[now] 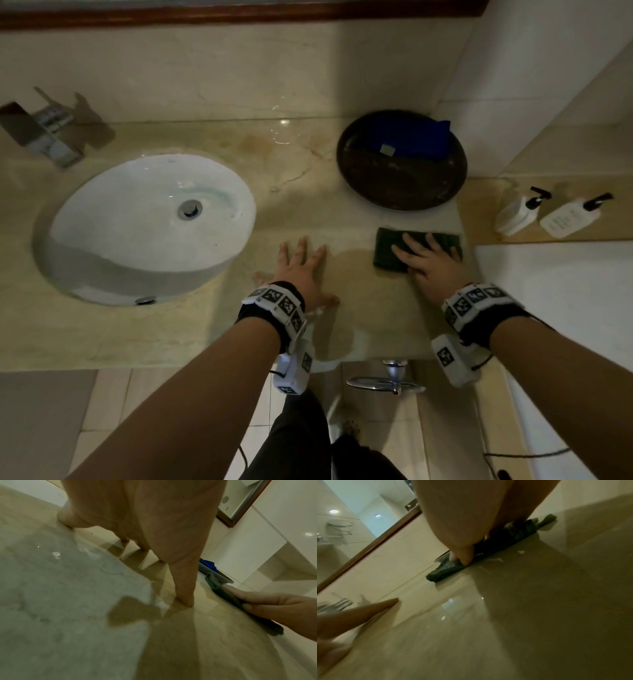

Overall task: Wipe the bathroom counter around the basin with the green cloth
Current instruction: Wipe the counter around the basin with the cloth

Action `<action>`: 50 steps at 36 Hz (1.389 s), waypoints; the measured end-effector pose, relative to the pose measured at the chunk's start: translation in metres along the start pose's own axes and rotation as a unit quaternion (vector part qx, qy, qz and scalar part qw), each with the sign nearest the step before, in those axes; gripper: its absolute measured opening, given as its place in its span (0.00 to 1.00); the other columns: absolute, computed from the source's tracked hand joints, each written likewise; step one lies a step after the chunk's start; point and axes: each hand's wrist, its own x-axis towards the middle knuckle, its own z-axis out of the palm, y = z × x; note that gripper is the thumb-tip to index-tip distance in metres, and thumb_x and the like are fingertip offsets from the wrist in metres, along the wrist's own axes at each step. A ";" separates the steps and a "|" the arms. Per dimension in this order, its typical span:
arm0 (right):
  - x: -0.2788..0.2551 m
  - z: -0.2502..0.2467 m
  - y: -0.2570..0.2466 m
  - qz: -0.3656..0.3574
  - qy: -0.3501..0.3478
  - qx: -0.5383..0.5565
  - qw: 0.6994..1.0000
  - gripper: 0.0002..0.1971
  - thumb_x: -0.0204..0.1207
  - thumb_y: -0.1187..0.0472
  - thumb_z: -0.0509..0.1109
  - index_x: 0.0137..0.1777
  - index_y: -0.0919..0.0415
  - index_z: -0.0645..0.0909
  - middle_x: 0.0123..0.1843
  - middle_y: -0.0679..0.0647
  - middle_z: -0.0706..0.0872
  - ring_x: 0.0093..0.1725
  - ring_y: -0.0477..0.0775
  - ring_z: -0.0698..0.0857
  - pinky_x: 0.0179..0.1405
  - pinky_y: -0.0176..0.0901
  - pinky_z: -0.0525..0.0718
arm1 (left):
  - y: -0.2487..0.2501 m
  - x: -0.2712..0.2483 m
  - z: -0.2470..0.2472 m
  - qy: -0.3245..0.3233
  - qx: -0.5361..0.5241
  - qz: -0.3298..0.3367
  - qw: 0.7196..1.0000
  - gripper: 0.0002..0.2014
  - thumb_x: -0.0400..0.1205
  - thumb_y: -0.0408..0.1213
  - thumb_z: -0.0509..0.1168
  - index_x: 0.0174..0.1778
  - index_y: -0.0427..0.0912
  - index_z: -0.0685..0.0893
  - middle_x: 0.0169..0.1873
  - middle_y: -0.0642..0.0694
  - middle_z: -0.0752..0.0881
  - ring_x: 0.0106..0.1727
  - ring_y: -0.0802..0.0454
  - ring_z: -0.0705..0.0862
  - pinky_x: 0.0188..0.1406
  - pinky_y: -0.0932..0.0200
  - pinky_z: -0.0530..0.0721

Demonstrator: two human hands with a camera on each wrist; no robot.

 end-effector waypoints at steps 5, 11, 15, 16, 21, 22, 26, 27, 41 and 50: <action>0.011 -0.015 0.019 0.043 0.007 0.012 0.999 0.26 0.88 0.55 0.50 0.82 0.32 0.51 0.86 0.40 0.43 0.85 0.59 0.43 0.81 0.67 0.43 | 0.000 0.002 0.002 0.005 -0.002 -0.005 1.000 0.53 0.70 0.69 0.69 0.80 0.72 0.37 0.82 0.60 0.29 0.83 0.44 0.29 0.68 0.12 0.51; 0.033 -0.029 0.012 0.055 0.011 0.043 0.998 0.26 0.88 0.56 0.50 0.82 0.32 0.51 0.86 0.41 0.44 0.85 0.60 0.42 0.80 0.68 0.41 | -0.002 0.003 0.003 0.008 -0.009 -0.001 1.000 0.53 0.69 0.69 0.69 0.79 0.74 0.37 0.82 0.61 0.29 0.83 0.44 0.28 0.68 0.12 0.49; 0.030 -0.027 0.011 0.053 0.018 0.031 0.998 0.26 0.88 0.56 0.50 0.82 0.33 0.51 0.86 0.41 0.44 0.85 0.60 0.42 0.81 0.69 0.41 | 0.000 0.002 0.001 0.004 -0.010 0.001 1.000 0.53 0.69 0.68 0.70 0.79 0.73 0.37 0.82 0.61 0.29 0.83 0.44 0.28 0.68 0.12 0.49; 0.029 -0.026 0.009 0.050 0.015 0.028 0.998 0.26 0.88 0.56 0.50 0.82 0.33 0.51 0.86 0.41 0.43 0.85 0.60 0.41 0.80 0.69 0.41 | 0.000 0.002 0.000 0.003 -0.012 0.001 1.000 0.53 0.69 0.68 0.70 0.80 0.73 0.37 0.82 0.61 0.29 0.83 0.45 0.28 0.68 0.12 0.49; 0.019 -0.020 -0.014 0.000 -0.005 0.001 1.000 0.27 0.87 0.56 0.49 0.83 0.33 0.50 0.86 0.39 0.42 0.85 0.61 0.41 0.80 0.70 0.40 | 0.001 0.002 0.000 0.003 -0.018 -0.002 1.000 0.54 0.69 0.67 0.71 0.79 0.74 0.38 0.82 0.61 0.29 0.83 0.45 0.28 0.68 0.12 0.49; 0.018 -0.018 -0.021 -0.018 -0.009 -0.005 1.000 0.27 0.87 0.56 0.49 0.83 0.33 0.50 0.86 0.39 0.42 0.85 0.61 0.41 0.79 0.70 0.40 | 0.001 0.002 0.000 0.003 -0.020 -0.001 1.000 0.54 0.69 0.67 0.71 0.79 0.73 0.38 0.82 0.61 0.29 0.83 0.45 0.28 0.68 0.12 0.49; 0.019 -0.015 -0.050 -0.082 -0.039 -0.036 0.995 0.28 0.87 0.56 0.48 0.83 0.32 0.47 0.86 0.39 0.40 0.85 0.60 0.39 0.79 0.71 0.39 | 0.001 0.002 -0.001 0.003 -0.016 -0.002 1.000 0.54 0.69 0.67 0.71 0.80 0.72 0.38 0.82 0.61 0.30 0.83 0.44 0.29 0.69 0.12 0.49; 0.018 -0.014 -0.057 -0.095 -0.050 -0.046 0.993 0.29 0.87 0.57 0.49 0.83 0.32 0.46 0.86 0.39 0.39 0.85 0.60 0.38 0.79 0.71 0.39 | 0.001 0.001 -0.001 0.004 -0.013 -0.003 1.000 0.54 0.69 0.67 0.71 0.80 0.72 0.38 0.82 0.61 0.30 0.83 0.45 0.29 0.69 0.13 0.49; -0.019 0.018 -0.065 -0.126 -0.023 -0.069 0.989 0.29 0.87 0.54 0.51 0.82 0.30 0.45 0.85 0.36 0.38 0.85 0.59 0.37 0.81 0.70 0.39 | -0.007 -0.001 0.006 0.023 0.001 0.010 1.000 0.53 0.72 0.67 0.68 0.82 0.65 0.37 0.83 0.57 0.32 0.84 0.45 0.32 0.74 0.19 0.52; 0.012 0.002 -0.092 -0.142 -0.040 -0.062 0.987 0.29 0.87 0.57 0.50 0.82 0.31 0.47 0.85 0.37 0.39 0.85 0.59 0.38 0.79 0.69 0.39 | -0.032 -0.011 0.006 0.045 -0.027 -0.022 0.998 0.56 0.71 0.65 0.71 0.84 0.61 0.37 0.84 0.56 0.34 0.84 0.45 0.34 0.77 0.23 0.50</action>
